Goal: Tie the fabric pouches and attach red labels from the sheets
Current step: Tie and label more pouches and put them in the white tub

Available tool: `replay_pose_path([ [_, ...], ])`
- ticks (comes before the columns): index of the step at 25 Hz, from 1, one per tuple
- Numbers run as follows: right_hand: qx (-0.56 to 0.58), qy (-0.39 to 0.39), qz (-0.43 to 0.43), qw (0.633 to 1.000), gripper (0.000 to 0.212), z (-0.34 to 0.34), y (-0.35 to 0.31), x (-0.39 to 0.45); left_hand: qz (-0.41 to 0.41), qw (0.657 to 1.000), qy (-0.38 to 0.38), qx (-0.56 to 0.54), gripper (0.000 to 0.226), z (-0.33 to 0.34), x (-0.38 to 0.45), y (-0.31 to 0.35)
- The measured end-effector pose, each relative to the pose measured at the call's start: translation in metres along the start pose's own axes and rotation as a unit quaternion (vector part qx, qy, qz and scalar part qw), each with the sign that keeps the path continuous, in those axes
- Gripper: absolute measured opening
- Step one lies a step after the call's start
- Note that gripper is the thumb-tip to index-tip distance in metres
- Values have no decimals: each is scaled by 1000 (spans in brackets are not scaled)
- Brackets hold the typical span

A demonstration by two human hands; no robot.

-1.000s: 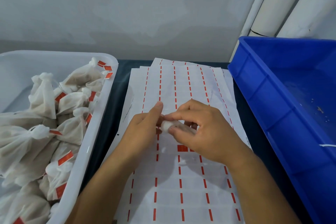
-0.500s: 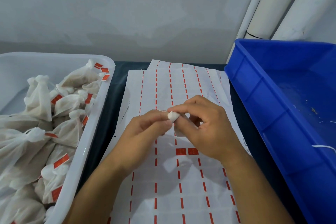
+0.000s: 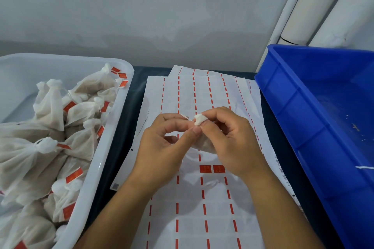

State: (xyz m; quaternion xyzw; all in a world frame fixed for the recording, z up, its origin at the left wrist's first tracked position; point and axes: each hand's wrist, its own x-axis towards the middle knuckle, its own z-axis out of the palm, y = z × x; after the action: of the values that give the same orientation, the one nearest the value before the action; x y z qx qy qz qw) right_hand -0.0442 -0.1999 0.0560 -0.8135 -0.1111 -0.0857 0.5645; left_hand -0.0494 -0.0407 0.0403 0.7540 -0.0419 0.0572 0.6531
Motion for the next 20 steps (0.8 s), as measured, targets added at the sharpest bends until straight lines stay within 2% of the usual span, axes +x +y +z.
replay_pose_path([
  [6,50,-19,61,997,14,2,1,2,-4,999,54,-7,28,2,-1,1],
  [11,115,-48,136,983,20,2,3,2,-19,998,60,2,11,2,-1,0],
  [13,198,-71,175,962,21,3,3,2,-26,998,48,-6,10,2,0,-1],
  [16,338,-100,215,911,19,4,3,3,-21,999,35,-17,9,1,-1,-1],
  [18,384,-109,240,885,17,4,5,3,-10,1000,30,-1,7,2,-2,-1],
  [20,387,-113,255,879,17,2,7,3,-1,999,33,19,7,3,-2,-2],
])
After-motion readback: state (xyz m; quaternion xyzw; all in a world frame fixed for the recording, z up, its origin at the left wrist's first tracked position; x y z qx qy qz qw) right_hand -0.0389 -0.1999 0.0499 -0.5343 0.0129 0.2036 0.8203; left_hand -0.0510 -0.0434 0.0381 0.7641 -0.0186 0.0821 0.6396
